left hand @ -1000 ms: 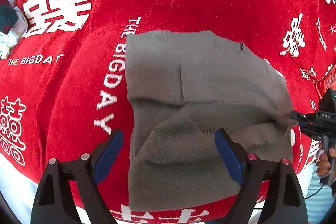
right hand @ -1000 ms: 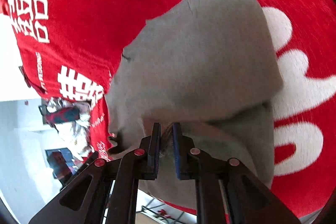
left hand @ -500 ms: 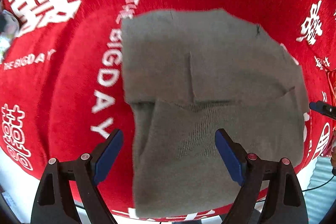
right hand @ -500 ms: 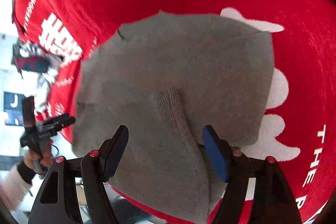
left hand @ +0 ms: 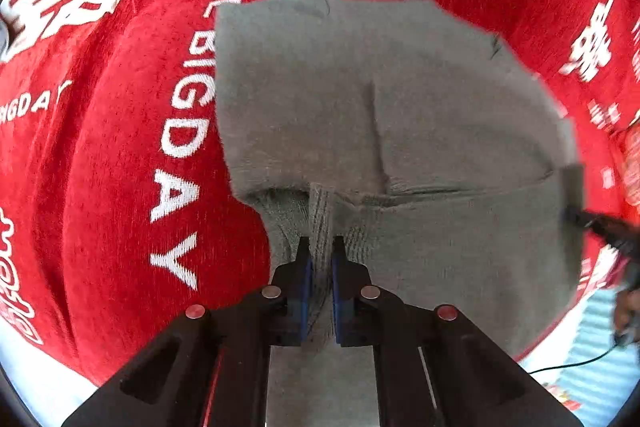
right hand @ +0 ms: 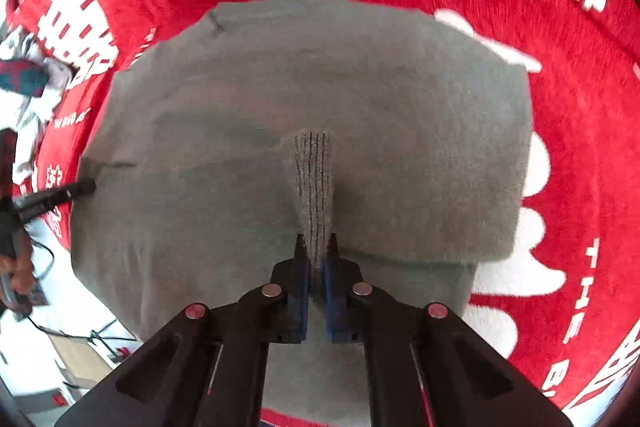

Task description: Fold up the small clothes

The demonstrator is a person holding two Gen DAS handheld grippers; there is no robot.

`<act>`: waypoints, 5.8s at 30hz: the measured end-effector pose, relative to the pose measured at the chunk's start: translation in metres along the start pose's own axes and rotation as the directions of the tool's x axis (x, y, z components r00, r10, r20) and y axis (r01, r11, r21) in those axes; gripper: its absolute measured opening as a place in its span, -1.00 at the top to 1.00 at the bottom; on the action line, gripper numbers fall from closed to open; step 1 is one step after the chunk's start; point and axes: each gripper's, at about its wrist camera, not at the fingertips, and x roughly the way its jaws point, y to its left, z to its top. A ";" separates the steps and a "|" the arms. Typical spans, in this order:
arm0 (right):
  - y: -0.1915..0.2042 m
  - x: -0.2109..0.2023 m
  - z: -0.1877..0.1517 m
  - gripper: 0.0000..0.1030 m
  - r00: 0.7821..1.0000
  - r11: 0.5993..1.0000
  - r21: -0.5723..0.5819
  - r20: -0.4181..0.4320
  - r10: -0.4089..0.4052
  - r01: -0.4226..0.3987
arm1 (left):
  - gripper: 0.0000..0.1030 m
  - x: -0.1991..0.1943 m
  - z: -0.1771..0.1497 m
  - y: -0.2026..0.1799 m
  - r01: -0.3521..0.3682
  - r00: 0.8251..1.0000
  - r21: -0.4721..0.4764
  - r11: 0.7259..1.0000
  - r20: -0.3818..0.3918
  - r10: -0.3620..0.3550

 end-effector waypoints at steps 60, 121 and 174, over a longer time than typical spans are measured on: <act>-0.093 -0.016 -0.068 0.88 0.984 0.708 0.685 0.138 0.109 -0.174 | 0.74 0.010 -0.002 0.022 -0.006 0.998 -0.126 0.992 -0.058 -0.002; 0.061 -0.011 -0.003 -0.65 0.982 0.917 0.353 0.078 0.170 -0.187 | -0.98 -0.036 0.003 0.033 -0.245 0.959 -0.137 0.960 0.111 0.261; 0.104 0.078 0.090 0.17 0.886 0.854 0.308 -0.066 0.460 -0.420 | -0.97 0.004 0.035 0.050 -0.349 0.937 -0.124 0.929 -0.019 0.349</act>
